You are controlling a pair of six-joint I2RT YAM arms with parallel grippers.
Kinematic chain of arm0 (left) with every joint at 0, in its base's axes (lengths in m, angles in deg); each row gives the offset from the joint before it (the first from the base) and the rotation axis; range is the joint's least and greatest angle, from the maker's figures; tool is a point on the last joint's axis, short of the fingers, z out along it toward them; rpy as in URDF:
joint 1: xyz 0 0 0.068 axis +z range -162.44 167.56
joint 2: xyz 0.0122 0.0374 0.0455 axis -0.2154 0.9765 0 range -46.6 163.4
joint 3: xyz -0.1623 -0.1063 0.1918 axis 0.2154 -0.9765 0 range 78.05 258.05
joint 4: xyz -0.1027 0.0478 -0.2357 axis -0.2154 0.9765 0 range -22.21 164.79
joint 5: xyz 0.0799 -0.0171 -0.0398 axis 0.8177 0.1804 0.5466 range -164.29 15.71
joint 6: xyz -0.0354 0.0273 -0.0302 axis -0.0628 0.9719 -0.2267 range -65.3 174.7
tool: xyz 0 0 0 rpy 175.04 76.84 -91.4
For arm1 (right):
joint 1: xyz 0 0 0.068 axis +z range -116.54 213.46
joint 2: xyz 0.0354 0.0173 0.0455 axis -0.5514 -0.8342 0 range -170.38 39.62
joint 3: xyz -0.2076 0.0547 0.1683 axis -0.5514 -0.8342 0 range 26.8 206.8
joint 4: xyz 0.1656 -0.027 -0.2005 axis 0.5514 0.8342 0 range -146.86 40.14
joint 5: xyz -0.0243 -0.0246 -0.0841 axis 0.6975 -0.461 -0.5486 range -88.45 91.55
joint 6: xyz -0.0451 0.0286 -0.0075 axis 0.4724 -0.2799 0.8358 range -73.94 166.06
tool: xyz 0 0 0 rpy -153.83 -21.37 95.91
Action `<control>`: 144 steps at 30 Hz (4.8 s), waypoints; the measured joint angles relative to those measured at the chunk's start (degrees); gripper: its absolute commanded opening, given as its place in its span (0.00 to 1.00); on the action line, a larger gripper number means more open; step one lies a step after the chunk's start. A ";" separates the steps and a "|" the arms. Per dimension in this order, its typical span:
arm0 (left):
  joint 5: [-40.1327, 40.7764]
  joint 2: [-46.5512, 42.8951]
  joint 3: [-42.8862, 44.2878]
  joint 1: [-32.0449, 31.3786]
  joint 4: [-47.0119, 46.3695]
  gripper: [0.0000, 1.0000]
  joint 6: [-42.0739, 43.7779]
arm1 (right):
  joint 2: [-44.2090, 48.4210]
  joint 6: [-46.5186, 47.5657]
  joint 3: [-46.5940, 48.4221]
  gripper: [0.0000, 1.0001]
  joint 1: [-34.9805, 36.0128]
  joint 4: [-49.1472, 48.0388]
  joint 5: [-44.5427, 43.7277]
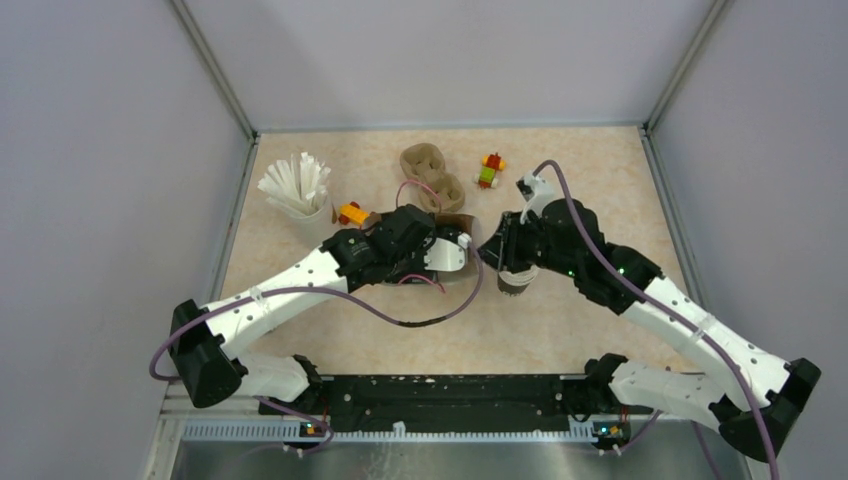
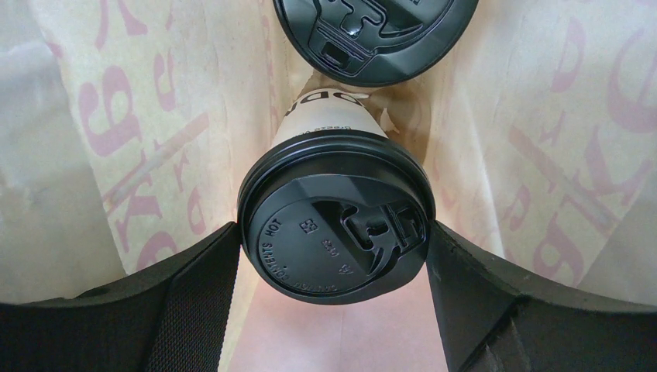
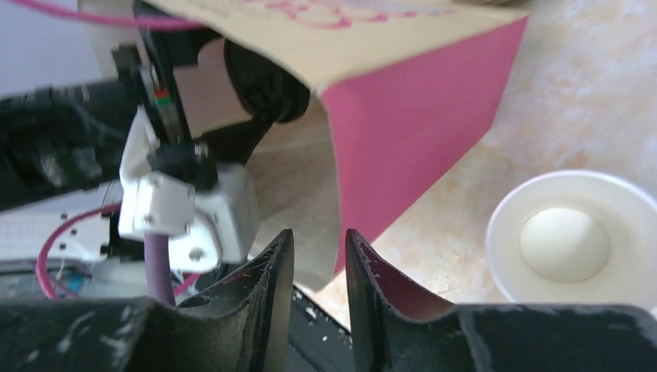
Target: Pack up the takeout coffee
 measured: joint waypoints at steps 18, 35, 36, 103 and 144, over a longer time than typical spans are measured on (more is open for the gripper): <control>0.22 0.00 -0.02 -0.09 -1.77 0.13 0.04 | -14.43 1.27 9.79 0.26 0.00 2.64 -9.86; 2.29 -2.86 0.11 -2.45 2.54 0.12 -1.95 | -10.25 3.63 2.36 0.00 -0.02 -2.14 -5.57; 2.27 -2.97 0.22 -3.04 3.26 0.12 -2.36 | -9.31 3.72 1.44 0.00 -0.02 -2.56 -5.18; 4.85 -1.77 -5.11 -8.96 4.68 0.07 -4.37 | -4.44 16.33 -4.15 0.00 0.00 -6.97 3.65; 10.27 2.36 0.37 -11.63 9.66 0.07 -5.97 | -4.11 16.63 -4.44 0.00 0.00 -6.75 3.72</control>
